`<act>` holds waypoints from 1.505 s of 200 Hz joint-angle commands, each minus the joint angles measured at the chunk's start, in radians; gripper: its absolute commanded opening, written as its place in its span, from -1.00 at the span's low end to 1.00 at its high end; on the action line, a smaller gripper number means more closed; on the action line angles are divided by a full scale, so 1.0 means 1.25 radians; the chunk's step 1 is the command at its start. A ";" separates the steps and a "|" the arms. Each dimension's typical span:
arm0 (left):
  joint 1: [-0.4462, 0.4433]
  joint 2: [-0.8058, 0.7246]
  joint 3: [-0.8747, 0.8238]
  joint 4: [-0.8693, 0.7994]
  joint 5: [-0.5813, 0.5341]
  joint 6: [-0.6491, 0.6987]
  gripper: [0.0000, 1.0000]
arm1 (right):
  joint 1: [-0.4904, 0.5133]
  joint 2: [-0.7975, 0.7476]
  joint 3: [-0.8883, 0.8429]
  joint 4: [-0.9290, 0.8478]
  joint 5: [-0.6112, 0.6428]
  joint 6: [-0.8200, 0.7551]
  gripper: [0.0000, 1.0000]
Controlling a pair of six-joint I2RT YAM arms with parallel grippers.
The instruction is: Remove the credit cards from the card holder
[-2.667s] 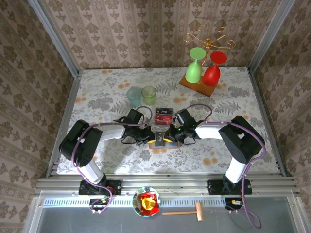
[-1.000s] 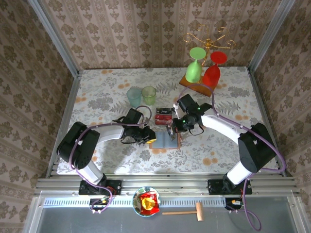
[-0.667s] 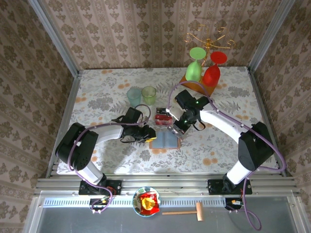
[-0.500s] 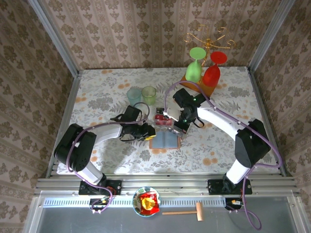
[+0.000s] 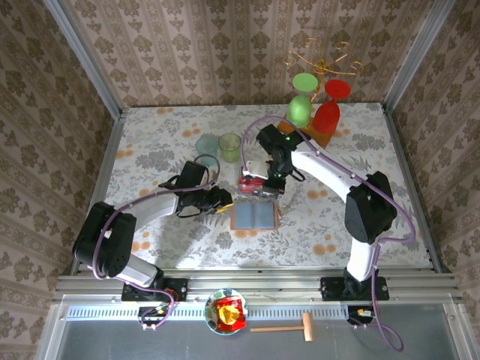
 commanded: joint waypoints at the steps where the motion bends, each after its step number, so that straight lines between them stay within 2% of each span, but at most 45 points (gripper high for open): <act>1: 0.014 -0.024 -0.017 -0.020 -0.009 0.008 -0.44 | -0.009 0.047 0.085 -0.064 -0.008 -0.056 -1.00; 71: 0.039 -0.030 -0.022 -0.031 -0.003 0.008 -0.44 | -0.035 0.220 0.362 -0.178 -0.024 -0.110 -1.00; 75: 0.061 -0.030 -0.020 -0.033 -0.002 0.009 -0.44 | -0.037 0.231 0.376 -0.186 -0.024 -0.113 -1.00; 89: 0.074 -0.029 -0.019 -0.037 0.000 0.012 -0.44 | -0.041 0.265 0.431 -0.210 -0.026 -0.117 -1.00; 147: 0.104 -0.022 0.004 -0.057 0.011 0.028 -0.45 | -0.057 0.362 0.580 -0.258 -0.043 -0.124 -1.00; 260: 0.111 0.022 0.015 -0.036 0.026 0.023 -0.45 | -0.071 0.432 0.600 -0.257 -0.056 -0.123 -1.00; 301: 0.111 0.001 -0.009 -0.036 0.023 0.019 -0.45 | -0.071 0.436 0.583 -0.248 -0.065 -0.106 -0.87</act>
